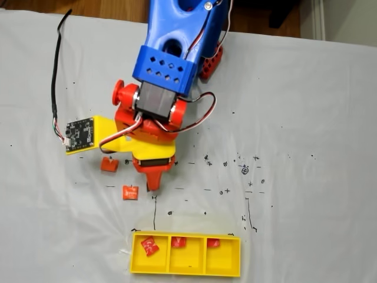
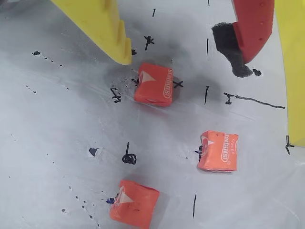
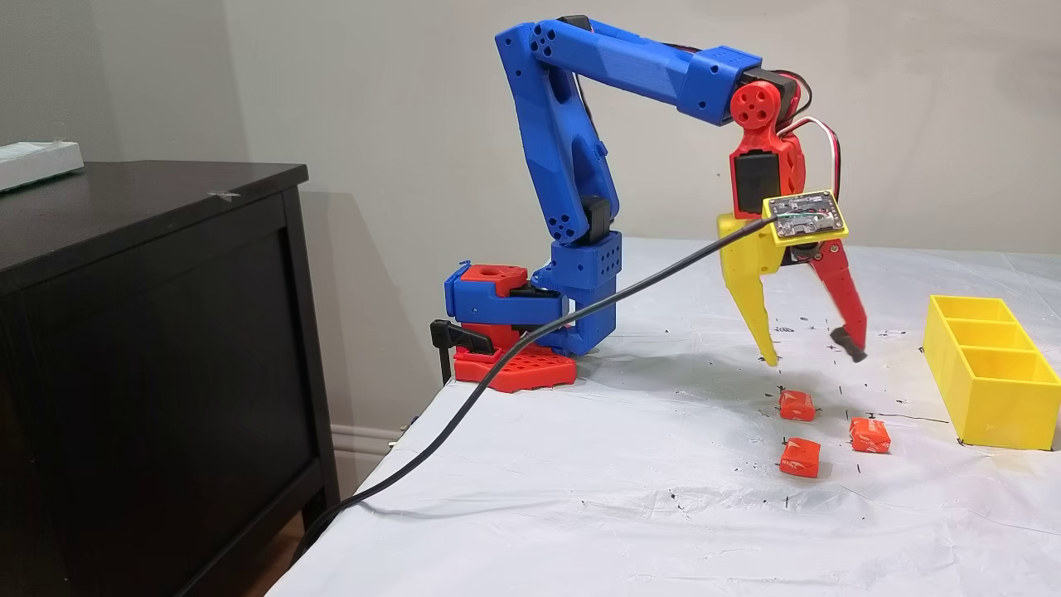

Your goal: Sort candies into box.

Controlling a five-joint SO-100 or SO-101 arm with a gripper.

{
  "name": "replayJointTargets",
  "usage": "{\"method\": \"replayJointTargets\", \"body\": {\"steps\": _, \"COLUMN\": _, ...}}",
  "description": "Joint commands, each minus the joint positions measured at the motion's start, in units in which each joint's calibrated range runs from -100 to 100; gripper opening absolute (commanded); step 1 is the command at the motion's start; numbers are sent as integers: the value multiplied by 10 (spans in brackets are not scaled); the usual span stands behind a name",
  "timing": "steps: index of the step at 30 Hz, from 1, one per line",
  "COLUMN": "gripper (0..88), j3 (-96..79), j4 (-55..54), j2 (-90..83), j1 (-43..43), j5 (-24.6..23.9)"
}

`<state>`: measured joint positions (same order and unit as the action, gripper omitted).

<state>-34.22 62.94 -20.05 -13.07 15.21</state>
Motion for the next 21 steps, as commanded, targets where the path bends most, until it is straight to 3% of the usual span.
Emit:
{"method": "replayJointTargets", "body": {"steps": 1, "gripper": 275, "j3": 9, "j4": -13, "j2": 11, "j1": -8, "j5": 6}}
{"method": "replayJointTargets", "body": {"steps": 21, "gripper": 271, "j3": -11, "j4": -49, "j2": 67, "j1": -19, "j5": 24}}
